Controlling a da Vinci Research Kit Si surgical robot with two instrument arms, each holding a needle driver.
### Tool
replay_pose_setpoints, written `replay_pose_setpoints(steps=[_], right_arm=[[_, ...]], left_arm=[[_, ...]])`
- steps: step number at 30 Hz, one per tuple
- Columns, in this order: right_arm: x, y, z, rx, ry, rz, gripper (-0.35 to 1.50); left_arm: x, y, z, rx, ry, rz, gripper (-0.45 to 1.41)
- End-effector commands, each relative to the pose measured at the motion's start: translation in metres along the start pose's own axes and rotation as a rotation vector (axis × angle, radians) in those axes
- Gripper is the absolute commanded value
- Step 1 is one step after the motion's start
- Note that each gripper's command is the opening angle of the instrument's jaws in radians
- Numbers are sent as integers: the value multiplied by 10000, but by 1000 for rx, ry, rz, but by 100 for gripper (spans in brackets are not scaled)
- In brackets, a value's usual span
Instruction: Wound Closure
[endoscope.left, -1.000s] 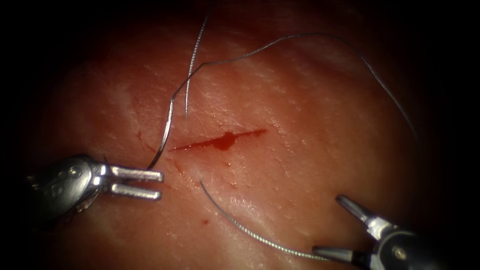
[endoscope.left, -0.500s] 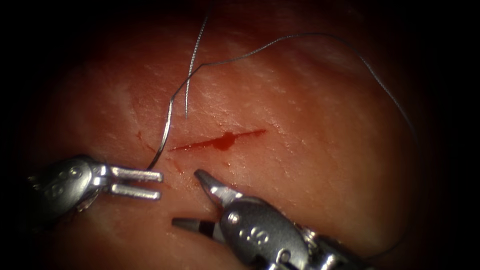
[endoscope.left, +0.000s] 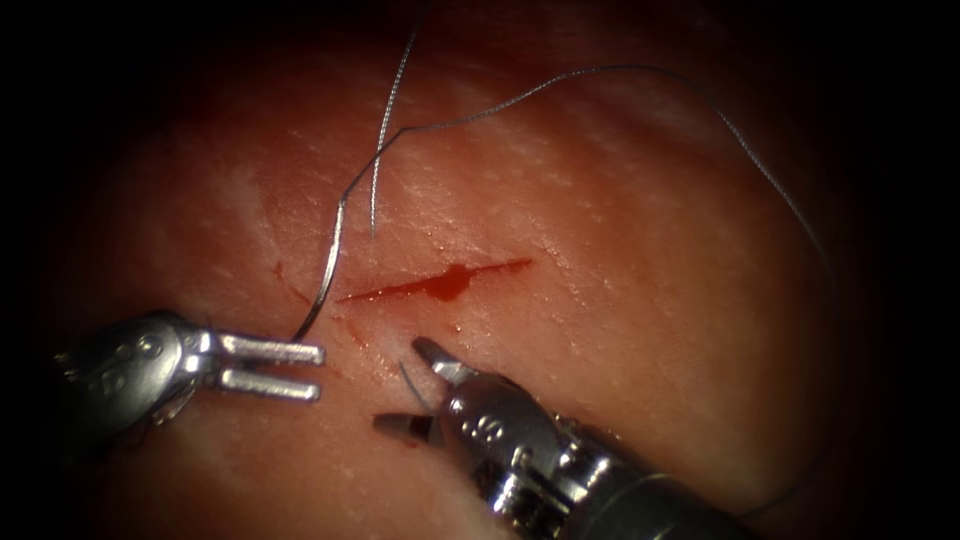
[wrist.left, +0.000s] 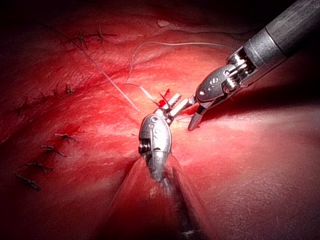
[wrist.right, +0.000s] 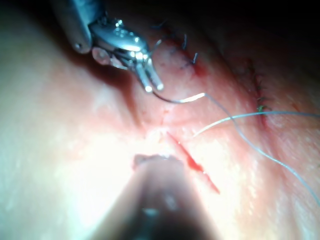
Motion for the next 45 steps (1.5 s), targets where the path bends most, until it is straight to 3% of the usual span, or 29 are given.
replay_pose_setpoints(steps=[1,6,8,10,26,39,45], right_arm=[[-1,2,2,3,-1,-4,103],[-8,4,-5,-2,-20,-10,76],[-12,3,-7,7,-29,-38,27],[-14,2,-10,12,-27,-64,-35],[-41,-1,-48,27,-36,-105,-35],[-91,-11,-71,41,-59,-128,-35],[-97,-12,-80,45,-56,-123,-35]], left_arm=[[-6,-3,5,-1,1,1,-45],[-7,-2,5,-1,1,1,-45],[-7,-2,5,-1,1,2,-45],[-7,-2,5,-1,1,2,-45],[-12,4,12,-11,-9,9,-45],[-18,10,20,-45,-32,23,-45],[-18,10,21,-45,-32,23,-45]])
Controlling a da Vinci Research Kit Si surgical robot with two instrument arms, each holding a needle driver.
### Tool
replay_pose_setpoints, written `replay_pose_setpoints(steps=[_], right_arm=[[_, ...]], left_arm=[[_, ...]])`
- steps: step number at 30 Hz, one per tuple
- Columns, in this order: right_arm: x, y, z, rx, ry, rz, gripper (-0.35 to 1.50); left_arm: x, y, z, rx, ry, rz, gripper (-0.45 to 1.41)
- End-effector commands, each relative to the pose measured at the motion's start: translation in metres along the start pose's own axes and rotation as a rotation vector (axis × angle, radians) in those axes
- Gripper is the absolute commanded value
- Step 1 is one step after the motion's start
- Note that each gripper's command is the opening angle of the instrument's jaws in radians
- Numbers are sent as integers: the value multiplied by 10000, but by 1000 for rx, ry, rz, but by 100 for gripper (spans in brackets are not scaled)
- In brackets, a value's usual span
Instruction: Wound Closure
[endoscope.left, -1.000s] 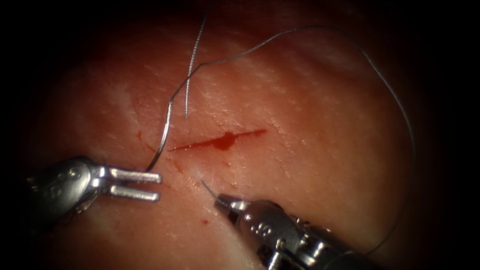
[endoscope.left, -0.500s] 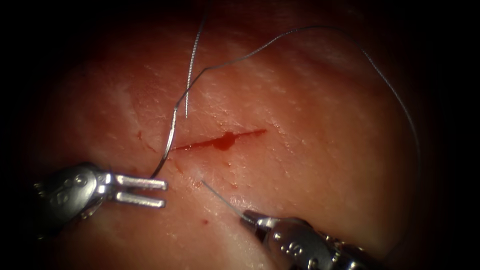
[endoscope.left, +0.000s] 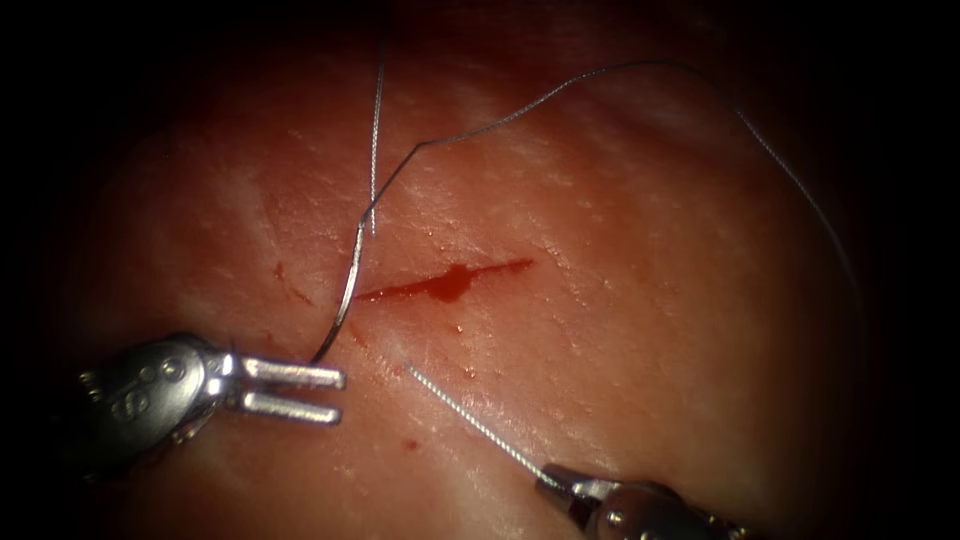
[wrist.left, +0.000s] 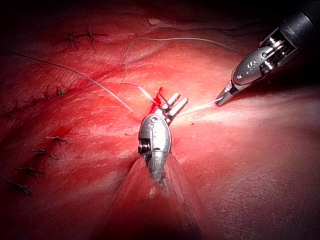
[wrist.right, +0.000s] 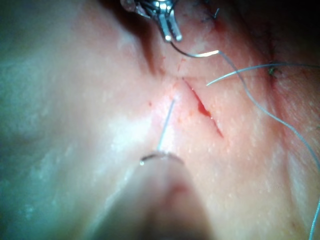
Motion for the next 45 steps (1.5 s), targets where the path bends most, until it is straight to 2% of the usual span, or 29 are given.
replay_pose_setpoints(steps=[1,22,36,45], right_arm=[[0,1,4,3,-1,0,-35],[-43,6,-36,11,-47,-11,-35],[-64,-2,-38,16,-84,-2,-35],[-95,-1,-47,35,-117,23,-35]], left_arm=[[-6,-3,5,-1,1,1,-45],[-7,-3,7,-3,-4,1,-45],[-7,-3,6,-4,-4,1,-45],[-7,-3,5,-4,-4,1,-45]])
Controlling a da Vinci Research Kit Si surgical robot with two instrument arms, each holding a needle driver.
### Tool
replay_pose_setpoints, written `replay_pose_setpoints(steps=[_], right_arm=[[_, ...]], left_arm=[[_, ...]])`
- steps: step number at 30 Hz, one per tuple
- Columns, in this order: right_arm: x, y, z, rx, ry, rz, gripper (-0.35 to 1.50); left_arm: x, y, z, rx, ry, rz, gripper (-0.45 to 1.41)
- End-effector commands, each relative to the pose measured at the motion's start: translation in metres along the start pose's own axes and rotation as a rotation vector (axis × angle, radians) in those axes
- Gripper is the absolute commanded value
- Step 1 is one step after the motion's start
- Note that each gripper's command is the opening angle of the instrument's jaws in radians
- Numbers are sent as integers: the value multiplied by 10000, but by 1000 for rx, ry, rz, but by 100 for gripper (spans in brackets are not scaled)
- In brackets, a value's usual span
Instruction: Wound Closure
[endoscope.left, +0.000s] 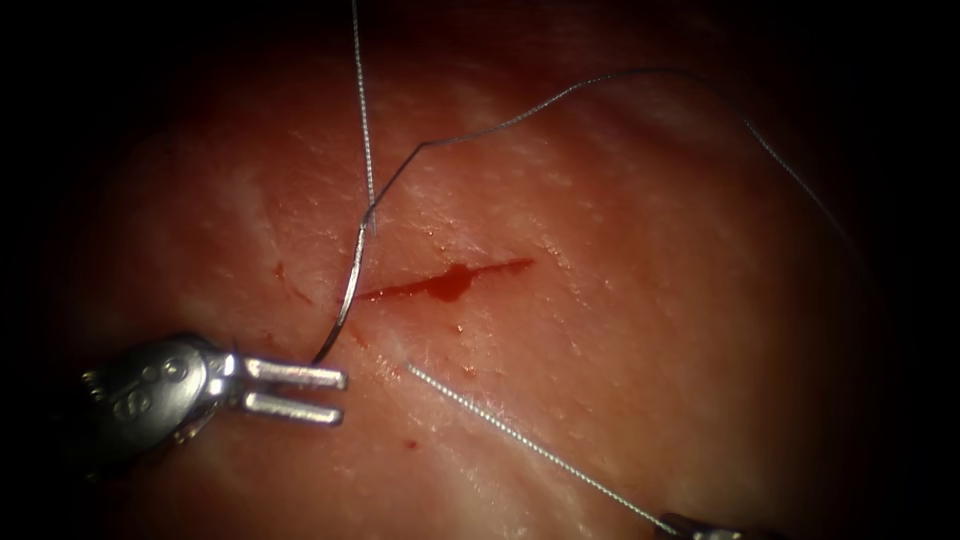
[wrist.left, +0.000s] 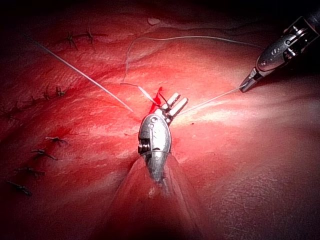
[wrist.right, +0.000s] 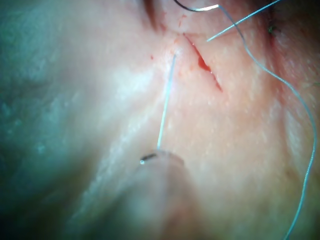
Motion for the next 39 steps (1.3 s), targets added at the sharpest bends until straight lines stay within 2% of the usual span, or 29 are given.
replay_pose_setpoints(steps=[1,10,11,12,13,15,16,18,21,27,31,35,39], right_arm=[[-5,2,5,2,1,7,-35],[-22,5,-4,14,-16,46,-35],[-20,6,-4,7,-7,56,14],[-17,9,-5,-13,21,65,76],[-14,11,-6,-36,51,75,110],[-3,18,-11,-87,105,105,140],[2,21,-14,-105,127,122,146],[15,26,-22,-117,174,154,148],[43,36,-40,-77,261,191,148],[104,62,-65,-135,381,245,148],[151,62,-57,-135,396,257,148],[194,54,-30,-130,405,231,146],[218,51,-7,-122,382,194,146]], left_arm=[[-6,-3,5,-1,1,1,-45],[-6,-3,5,-1,1,1,-45],[-6,-3,5,-1,1,1,-45],[-6,-3,5,-1,1,1,-45],[-6,-3,5,-1,1,1,-45],[-6,-3,5,-1,1,1,-45],[-6,-3,5,-1,1,1,-45],[-6,-3,5,-1,1,1,-45],[-6,-3,5,-1,1,1,-45],[-6,-3,4,-2,1,1,-45],[-6,-3,4,-2,2,1,-45],[-6,-3,3,-3,2,1,-45],[-6,-3,0,-5,2,0,-45]])
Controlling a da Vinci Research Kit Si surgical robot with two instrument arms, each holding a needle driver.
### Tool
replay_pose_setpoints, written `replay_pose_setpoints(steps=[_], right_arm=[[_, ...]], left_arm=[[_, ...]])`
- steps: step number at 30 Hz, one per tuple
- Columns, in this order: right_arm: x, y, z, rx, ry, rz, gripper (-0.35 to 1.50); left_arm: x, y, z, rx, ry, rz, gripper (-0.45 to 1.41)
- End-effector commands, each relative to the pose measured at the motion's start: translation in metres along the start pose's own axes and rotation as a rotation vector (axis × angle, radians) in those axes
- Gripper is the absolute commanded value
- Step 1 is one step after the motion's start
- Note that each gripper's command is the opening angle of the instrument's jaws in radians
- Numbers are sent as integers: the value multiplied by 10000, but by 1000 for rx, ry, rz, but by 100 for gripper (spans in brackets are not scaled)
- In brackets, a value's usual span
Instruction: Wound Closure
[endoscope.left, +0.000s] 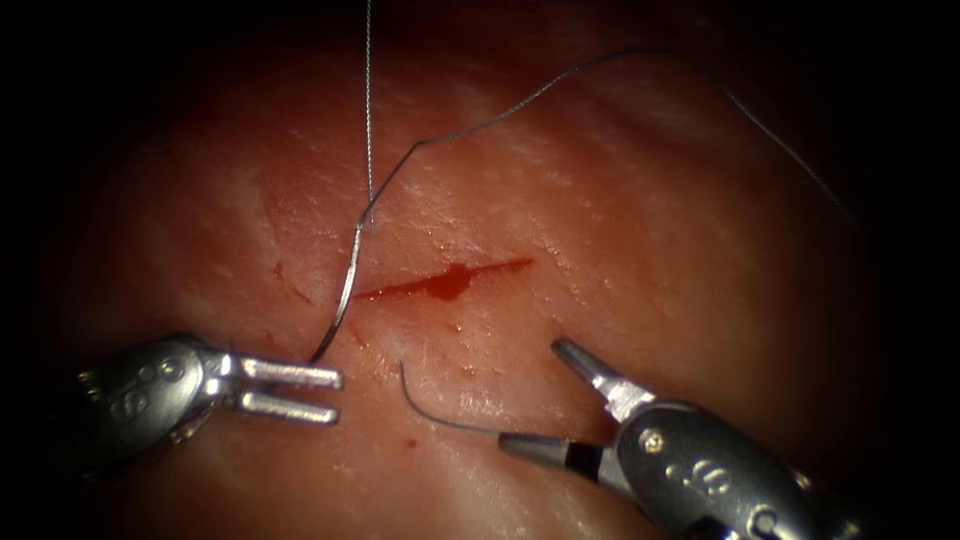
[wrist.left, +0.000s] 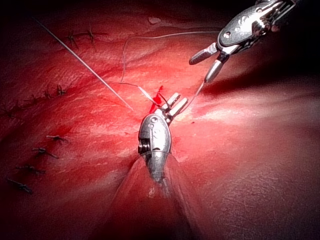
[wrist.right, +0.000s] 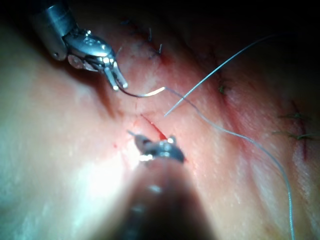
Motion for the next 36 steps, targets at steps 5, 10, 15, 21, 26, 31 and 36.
replay_pose_setpoints(steps=[5,10,15,21,26,31,36], right_arm=[[15,-8,42,22,-38,-36,146],[4,-11,61,40,-89,-77,143],[-23,-17,80,62,-187,-94,140],[-42,-27,97,71,-249,-106,130],[-47,-39,106,79,-287,-111,128],[-46,-48,116,88,-326,-107,121],[-54,-51,118,107,-357,-88,86]], left_arm=[[-6,-3,6,-1,2,0,-45],[-6,-3,6,0,1,0,-45],[-6,-3,6,-1,2,0,-45],[-6,-3,7,0,2,0,-45],[-6,-3,6,-1,2,0,-45],[-6,-2,6,0,1,1,-45],[-7,-2,5,-1,1,1,-45]])
